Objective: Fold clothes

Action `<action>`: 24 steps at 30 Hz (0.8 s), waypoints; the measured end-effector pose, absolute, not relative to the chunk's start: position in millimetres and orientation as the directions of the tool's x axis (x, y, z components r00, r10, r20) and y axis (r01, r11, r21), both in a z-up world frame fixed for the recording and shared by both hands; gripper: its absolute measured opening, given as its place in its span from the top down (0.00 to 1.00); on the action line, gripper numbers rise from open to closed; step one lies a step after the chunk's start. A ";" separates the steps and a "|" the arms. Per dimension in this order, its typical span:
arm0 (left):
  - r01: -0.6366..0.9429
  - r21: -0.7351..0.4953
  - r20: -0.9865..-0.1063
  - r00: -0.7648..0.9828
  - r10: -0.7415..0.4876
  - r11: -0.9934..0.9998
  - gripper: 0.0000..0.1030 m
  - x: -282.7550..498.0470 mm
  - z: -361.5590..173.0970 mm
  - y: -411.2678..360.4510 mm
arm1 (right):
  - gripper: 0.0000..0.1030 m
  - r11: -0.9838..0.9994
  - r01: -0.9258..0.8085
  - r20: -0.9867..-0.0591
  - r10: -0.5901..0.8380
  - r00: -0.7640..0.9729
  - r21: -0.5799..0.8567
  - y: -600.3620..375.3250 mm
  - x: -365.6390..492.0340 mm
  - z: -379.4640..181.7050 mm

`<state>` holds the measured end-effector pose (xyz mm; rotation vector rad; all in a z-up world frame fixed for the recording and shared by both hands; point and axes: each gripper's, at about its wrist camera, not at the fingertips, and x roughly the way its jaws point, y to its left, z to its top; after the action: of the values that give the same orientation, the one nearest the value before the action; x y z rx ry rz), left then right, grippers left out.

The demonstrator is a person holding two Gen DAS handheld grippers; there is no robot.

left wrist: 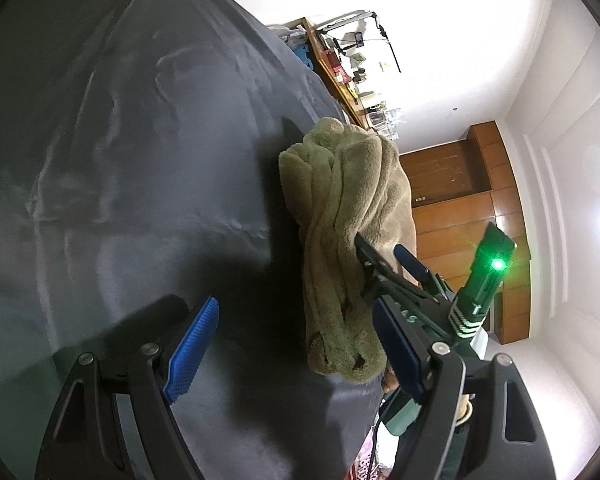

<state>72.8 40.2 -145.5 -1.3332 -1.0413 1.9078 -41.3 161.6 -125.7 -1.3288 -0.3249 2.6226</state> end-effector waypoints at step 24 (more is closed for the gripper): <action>-0.151 -0.710 -0.618 -0.334 0.712 -0.687 0.20 106.7 -117.8 78.3 | 0.01 -0.991 -0.104 -0.676 0.021 -0.737 0.083 207.8 106.5 -124.8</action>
<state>106.7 78.3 -117.8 -1.3507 -0.7460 2.0582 106.5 207.8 -124.8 -1.1112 0.1773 2.8607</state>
